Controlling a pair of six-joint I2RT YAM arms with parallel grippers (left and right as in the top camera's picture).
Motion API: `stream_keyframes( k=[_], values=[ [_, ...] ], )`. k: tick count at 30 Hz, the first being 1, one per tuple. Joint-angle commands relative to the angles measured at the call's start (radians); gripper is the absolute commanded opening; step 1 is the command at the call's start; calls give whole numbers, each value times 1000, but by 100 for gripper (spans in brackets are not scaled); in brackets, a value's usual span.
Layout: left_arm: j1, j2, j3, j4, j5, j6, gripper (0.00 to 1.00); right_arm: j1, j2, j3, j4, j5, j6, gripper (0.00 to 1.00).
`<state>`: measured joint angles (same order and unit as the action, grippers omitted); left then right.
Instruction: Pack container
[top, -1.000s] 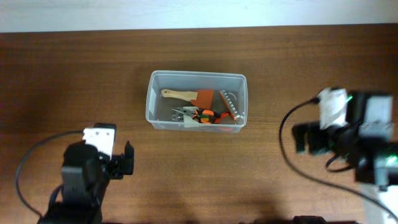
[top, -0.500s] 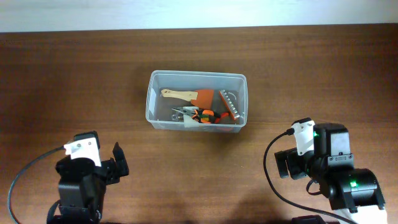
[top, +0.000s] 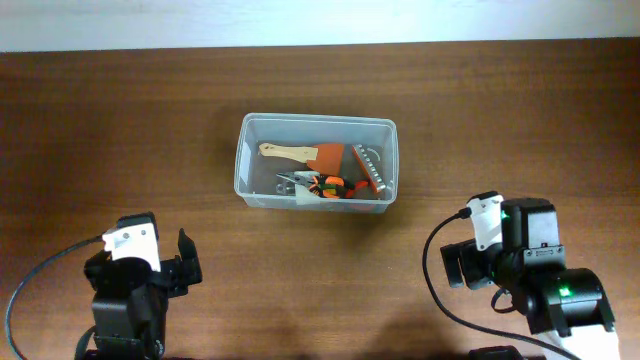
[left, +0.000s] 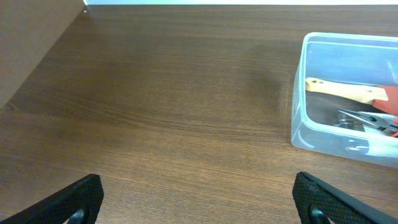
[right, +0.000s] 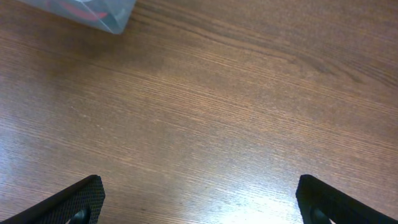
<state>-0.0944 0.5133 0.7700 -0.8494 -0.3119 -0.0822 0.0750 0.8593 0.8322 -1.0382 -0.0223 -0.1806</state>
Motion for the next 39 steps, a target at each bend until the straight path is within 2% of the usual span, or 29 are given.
stream_keyframes(
  k=[1,10,16,22,31,39],
  values=[
    [-1,-8,-6,-1,-22,23,99,10,25,-6,6,16,6,99],
    [-1,-8,-6,-1,-22,24,99,10,122,-6,7,16,6,99],
    [-1,-8,-6,-1,-22,24,99,10,90,-6,14,76,6,99],
    [-1,-8,-6,-1,-22,24,99,10,-130,-64,187,29,6,99],
    [-1,-8,-6,-1,-22,24,99,9,-510,-411,512,4,97,99],
    [-1,-8,-6,-1,-22,23,99,9,-673,-582,738,43,111,99]
  ],
)
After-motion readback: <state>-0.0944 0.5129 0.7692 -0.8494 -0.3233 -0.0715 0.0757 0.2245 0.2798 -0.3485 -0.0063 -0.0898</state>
